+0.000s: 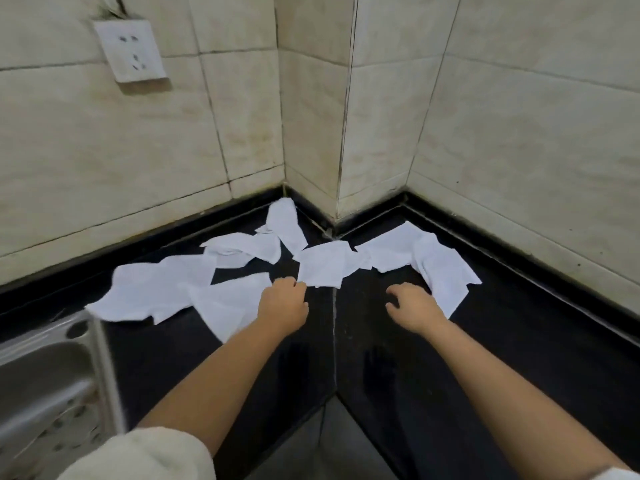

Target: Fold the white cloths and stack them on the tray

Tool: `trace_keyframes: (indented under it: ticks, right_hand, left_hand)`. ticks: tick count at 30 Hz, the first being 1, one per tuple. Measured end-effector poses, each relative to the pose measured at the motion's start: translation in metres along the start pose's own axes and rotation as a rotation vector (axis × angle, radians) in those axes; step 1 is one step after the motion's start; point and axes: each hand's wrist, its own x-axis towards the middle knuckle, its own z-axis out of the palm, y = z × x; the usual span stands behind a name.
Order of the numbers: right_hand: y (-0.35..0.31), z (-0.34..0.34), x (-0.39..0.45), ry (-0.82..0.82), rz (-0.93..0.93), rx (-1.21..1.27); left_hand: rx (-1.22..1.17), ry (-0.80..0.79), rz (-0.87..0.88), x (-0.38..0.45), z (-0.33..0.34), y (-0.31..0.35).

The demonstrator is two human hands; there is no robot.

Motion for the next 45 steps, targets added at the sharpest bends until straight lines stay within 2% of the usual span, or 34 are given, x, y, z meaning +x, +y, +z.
trace_keyframes:
  ticks: [8,17,21,23,26,30,32,35,38,42,45]
  right_hand:
    - [-0.043,0.072,0.085,-0.002,0.014,0.109]
    - [-0.052,0.102,0.149,0.017,0.020,0.109]
    - [-0.047,0.091,0.150,0.090,-0.020,0.220]
    - [-0.044,0.075,0.145,0.138,0.000,0.309]
    - [-0.038,0.038,0.131,0.219,0.062,0.460]
    - [-0.023,-0.016,0.101,0.370,0.095,0.545]
    - [-0.007,-0.041,0.076,0.426,0.084,0.479]
    - [0.028,-0.062,0.032,0.495,0.085,0.295]
    - [0.074,-0.069,-0.012,0.541,0.177,0.210]
    - [0.148,-0.071,-0.072,0.488,0.387,0.041]
    - [0.196,-0.075,-0.119,0.574,0.516,-0.051]
  left_hand:
    - [-0.047,-0.129,0.036,0.089,0.064,-0.031]
    - [-0.037,-0.169,0.080,0.132,0.090,-0.049]
    - [-0.006,-0.098,0.187,0.137,0.081,-0.052]
    - [-0.105,-0.062,0.213,0.141,0.075,-0.051]
    - [-0.277,0.073,0.294,0.139,0.044,-0.040]
    - [-0.447,0.132,0.433,0.134,-0.018,-0.006]
    - [-0.508,0.195,0.526,0.129,-0.043,0.020]
    - [-0.503,0.193,0.671,0.116,-0.066,0.068]
    - [-0.537,0.223,0.756,0.101,-0.077,0.120]
    - [-0.664,0.230,0.746,0.084,-0.076,0.189]
    - [-0.670,0.175,0.688,0.075,-0.065,0.238]
